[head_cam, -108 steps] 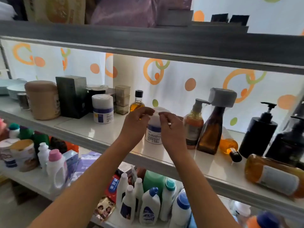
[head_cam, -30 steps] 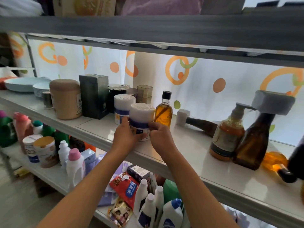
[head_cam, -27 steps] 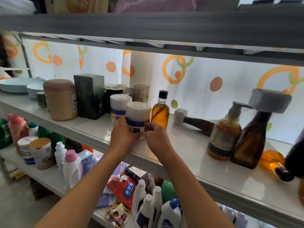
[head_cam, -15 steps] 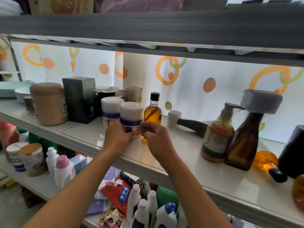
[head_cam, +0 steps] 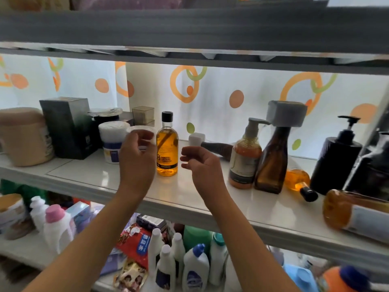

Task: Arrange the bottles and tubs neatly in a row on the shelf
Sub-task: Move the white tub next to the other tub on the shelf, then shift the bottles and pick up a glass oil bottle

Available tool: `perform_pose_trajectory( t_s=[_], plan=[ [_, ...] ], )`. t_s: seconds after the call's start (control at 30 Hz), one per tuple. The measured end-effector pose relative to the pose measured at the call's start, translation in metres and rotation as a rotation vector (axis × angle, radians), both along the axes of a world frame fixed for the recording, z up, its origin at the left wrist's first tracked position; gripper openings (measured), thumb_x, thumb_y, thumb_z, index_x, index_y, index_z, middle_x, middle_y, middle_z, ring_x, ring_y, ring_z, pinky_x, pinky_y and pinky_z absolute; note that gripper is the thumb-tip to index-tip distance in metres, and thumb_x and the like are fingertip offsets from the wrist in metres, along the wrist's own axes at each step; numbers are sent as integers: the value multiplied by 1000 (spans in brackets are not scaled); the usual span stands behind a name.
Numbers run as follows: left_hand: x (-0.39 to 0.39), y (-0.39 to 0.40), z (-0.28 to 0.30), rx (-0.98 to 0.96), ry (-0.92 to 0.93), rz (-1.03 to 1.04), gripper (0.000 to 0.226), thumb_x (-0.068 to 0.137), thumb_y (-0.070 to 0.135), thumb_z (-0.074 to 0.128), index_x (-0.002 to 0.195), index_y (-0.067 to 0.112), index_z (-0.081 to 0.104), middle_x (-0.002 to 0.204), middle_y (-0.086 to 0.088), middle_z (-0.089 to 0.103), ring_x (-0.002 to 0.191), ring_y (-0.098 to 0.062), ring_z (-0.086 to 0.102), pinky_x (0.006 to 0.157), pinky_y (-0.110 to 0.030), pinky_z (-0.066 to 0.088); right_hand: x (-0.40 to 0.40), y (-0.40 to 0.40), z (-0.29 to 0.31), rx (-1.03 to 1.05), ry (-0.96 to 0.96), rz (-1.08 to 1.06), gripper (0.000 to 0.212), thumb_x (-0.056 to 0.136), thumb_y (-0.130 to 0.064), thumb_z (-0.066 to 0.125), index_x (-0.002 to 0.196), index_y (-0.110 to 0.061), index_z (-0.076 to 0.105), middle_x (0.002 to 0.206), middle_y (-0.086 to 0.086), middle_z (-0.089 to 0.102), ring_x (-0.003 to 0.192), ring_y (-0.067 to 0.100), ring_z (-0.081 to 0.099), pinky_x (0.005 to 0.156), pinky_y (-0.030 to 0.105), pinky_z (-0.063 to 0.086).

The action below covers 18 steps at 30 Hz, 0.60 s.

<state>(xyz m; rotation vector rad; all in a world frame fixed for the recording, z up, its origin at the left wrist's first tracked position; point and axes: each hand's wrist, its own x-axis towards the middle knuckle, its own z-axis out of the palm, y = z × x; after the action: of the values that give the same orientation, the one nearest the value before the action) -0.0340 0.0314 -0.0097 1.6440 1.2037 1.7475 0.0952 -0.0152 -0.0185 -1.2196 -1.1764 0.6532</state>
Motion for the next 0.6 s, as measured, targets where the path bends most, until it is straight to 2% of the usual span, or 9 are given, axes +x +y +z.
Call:
perform_pose_trajectory(
  t_s=[0.1, 0.23, 0.3, 0.4, 0.47, 0.6],
  plan=[
    [12, -16, 3, 44, 74, -81, 26, 88, 6, 55, 110, 18, 61, 104, 3, 64, 95, -12, 58, 80, -19, 44, 9, -14, 5, 35, 30, -34, 35, 88, 8, 46, 102, -16, 68, 98, -2, 70, 96, 14, 67, 93, 39, 55],
    [23, -33, 19, 43, 65, -190, 26, 85, 0, 56, 103, 17, 64, 99, 7, 67, 92, -2, 57, 76, -11, 40, 29, -34, 14, 64, 46, -85, 36, 86, 7, 47, 105, -14, 70, 103, 2, 71, 97, 15, 67, 92, 37, 56],
    [29, -41, 23, 30, 54, -307, 25, 85, -3, 54, 99, 16, 64, 94, 6, 68, 88, -4, 62, 73, -12, 46, 38, -46, 18, 84, 27, -97, 36, 87, 6, 47, 101, -17, 70, 102, 1, 70, 97, 14, 67, 89, 31, 57],
    [47, -57, 17, 5, 152, -492, 32, 84, -7, 54, 101, 18, 61, 90, 4, 67, 83, -13, 64, 67, -20, 54, 51, -67, 17, 102, -60, -105, 35, 90, 5, 47, 98, -22, 68, 99, -4, 69, 94, 11, 66, 79, 19, 56],
    [61, -64, 6, -16, 187, -518, 33, 83, -5, 55, 102, 22, 60, 92, 7, 66, 86, -13, 64, 67, -23, 55, 63, -79, 15, 95, -103, -140, 33, 92, 3, 47, 100, -21, 68, 99, -5, 69, 94, 10, 66, 78, 17, 56],
    [86, -72, -4, -101, 77, -545, 30, 88, 1, 54, 105, 26, 58, 100, 9, 65, 92, -15, 65, 66, -24, 57, 91, -102, 11, 63, -80, -202, 29, 92, 1, 49, 97, -17, 71, 98, 1, 71, 93, 11, 66, 72, 12, 53]
  ],
)
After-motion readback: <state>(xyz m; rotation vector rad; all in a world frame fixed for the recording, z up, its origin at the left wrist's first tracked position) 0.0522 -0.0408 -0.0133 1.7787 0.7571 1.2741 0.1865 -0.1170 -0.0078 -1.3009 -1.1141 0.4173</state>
